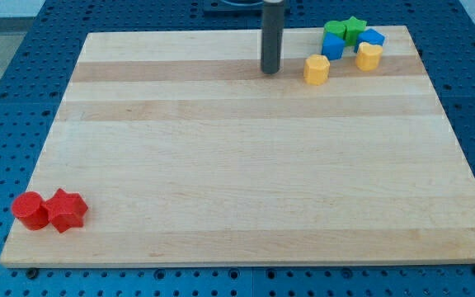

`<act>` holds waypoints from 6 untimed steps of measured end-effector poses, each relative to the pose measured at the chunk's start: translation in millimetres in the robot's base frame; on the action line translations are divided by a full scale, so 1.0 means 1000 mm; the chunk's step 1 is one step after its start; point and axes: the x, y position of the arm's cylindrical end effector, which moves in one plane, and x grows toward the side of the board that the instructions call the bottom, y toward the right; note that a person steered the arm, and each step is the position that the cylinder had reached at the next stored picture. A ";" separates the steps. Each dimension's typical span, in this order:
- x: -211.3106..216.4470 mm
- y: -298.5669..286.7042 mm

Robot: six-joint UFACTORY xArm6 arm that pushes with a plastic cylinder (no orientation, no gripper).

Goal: Place the yellow hexagon under the blue triangle

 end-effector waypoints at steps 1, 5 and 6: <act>0.026 0.019; 0.002 0.116; 0.009 0.082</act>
